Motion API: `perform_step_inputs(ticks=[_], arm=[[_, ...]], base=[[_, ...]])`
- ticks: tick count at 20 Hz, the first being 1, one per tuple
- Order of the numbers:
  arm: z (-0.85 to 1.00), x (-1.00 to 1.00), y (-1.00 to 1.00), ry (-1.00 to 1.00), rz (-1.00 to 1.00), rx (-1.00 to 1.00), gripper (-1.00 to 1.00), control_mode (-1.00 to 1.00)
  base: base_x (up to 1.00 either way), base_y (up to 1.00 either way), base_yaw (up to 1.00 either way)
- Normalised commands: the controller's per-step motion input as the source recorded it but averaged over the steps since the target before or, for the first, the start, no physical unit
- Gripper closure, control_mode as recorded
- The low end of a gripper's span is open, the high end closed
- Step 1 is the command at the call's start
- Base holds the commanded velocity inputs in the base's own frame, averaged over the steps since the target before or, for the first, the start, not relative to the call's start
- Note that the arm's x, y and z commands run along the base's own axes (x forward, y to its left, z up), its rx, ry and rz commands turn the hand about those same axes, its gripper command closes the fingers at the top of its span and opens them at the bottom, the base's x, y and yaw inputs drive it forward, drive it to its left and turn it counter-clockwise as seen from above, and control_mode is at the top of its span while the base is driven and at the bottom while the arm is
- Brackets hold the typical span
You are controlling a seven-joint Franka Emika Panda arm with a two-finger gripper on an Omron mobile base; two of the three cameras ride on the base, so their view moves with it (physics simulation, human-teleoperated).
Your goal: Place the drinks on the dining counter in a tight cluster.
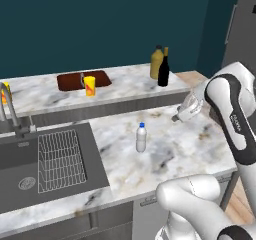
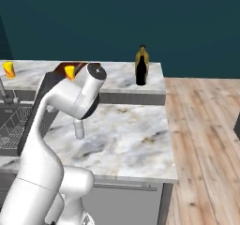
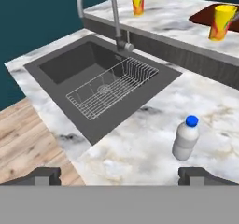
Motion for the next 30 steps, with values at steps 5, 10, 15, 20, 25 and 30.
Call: perform_step_inputs(ticks=[5,10,15,20,25,30], arm=[[-0.43,0.15,-0.04,-0.1,0.38,0.08,-1.0,-1.0],[-0.39,0.07,-0.01,-0.02,0.25,0.04,-1.0,-1.0],[-0.3,0.53,0.0,-0.07,0.16,0.19,-1.0,-1.0],[-0.26,0.48,0.0,-0.03,0.11,0.16,-1.0,-1.0],[-0.07,0.18,0.0,0.05,0.05,0.0,-1.0,-1.0],[-0.17,0.08,0.0,0.02,0.0,0.0,-1.0,-1.0]], base=[[0.0,0.0,0.0],[0.0,0.0,0.0],[0.0,0.0,0.0],[0.0,0.0,0.0],[0.0,0.0,0.0],[0.0,0.0,0.0]])
